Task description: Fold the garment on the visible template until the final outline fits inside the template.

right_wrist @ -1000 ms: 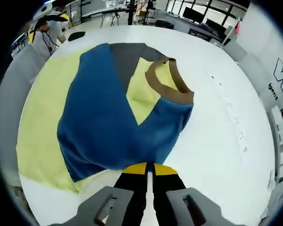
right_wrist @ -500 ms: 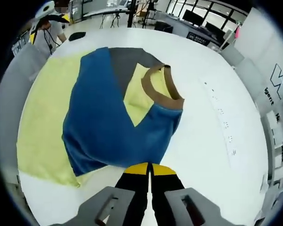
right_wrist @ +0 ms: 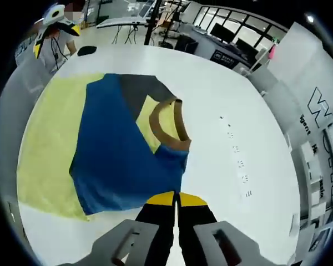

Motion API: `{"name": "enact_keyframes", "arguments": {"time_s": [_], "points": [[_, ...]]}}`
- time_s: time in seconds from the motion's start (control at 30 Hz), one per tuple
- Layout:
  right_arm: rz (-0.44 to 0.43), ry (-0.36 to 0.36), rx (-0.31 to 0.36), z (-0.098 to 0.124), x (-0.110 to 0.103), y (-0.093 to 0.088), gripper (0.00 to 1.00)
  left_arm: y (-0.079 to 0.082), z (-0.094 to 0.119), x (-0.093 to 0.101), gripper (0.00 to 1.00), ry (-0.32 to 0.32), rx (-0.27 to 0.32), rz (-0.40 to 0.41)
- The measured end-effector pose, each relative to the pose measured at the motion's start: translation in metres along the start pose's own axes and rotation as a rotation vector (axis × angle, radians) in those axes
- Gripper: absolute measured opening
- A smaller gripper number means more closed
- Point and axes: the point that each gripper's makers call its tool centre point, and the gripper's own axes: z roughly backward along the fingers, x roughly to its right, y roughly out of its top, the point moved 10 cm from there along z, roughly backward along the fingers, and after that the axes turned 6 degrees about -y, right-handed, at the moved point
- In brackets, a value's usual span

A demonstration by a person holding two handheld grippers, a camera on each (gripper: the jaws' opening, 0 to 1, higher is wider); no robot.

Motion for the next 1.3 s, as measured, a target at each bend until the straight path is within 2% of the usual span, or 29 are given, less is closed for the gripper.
{"name": "enact_keyframes", "arguments": {"time_s": [0.07,0.23,0.33,0.53,0.7,0.8,0.83,0.9,1.0,1.1,1.3], "points": [[0.001,-0.008,-0.004,-0.002,0.002,0.001,0.00,0.000,0.000,0.000,0.83,-0.001,-0.002,0.000],[0.000,-0.046,-0.091,-0.016,0.008,-0.013,0.00,-0.002,0.000,0.000,0.83,-0.001,-0.011,0.008],[-0.008,-0.059,-0.119,-0.024,0.008,-0.019,0.00,-0.002,0.001,-0.001,0.83,0.002,-0.014,0.013],[-0.036,-0.088,-0.116,-0.037,0.006,-0.024,0.00,-0.004,0.002,-0.005,0.83,0.012,-0.028,0.018],[-0.068,-0.151,-0.115,-0.044,0.007,-0.030,0.00,-0.004,0.001,-0.007,0.83,0.016,-0.033,0.017],[-0.085,-0.211,-0.140,-0.039,0.008,-0.033,0.06,-0.004,-0.001,-0.007,0.83,0.018,-0.029,0.017],[-0.122,-0.214,-0.123,-0.035,0.008,-0.034,0.07,-0.003,-0.002,-0.007,0.83,0.015,-0.027,0.015],[-0.149,-0.229,-0.114,-0.028,0.009,-0.038,0.04,-0.001,-0.004,-0.005,0.83,0.011,-0.025,0.010],[-0.189,-0.241,-0.092,-0.018,0.006,-0.042,0.06,0.000,-0.006,-0.004,0.83,0.005,-0.016,0.006],[-0.204,-0.254,-0.079,-0.006,-0.002,-0.044,0.07,0.000,-0.008,-0.002,0.83,-0.003,-0.008,0.002],[-0.305,-0.253,-0.011,0.015,-0.028,-0.043,0.17,0.001,-0.011,0.002,0.85,-0.005,0.010,-0.014]]}}
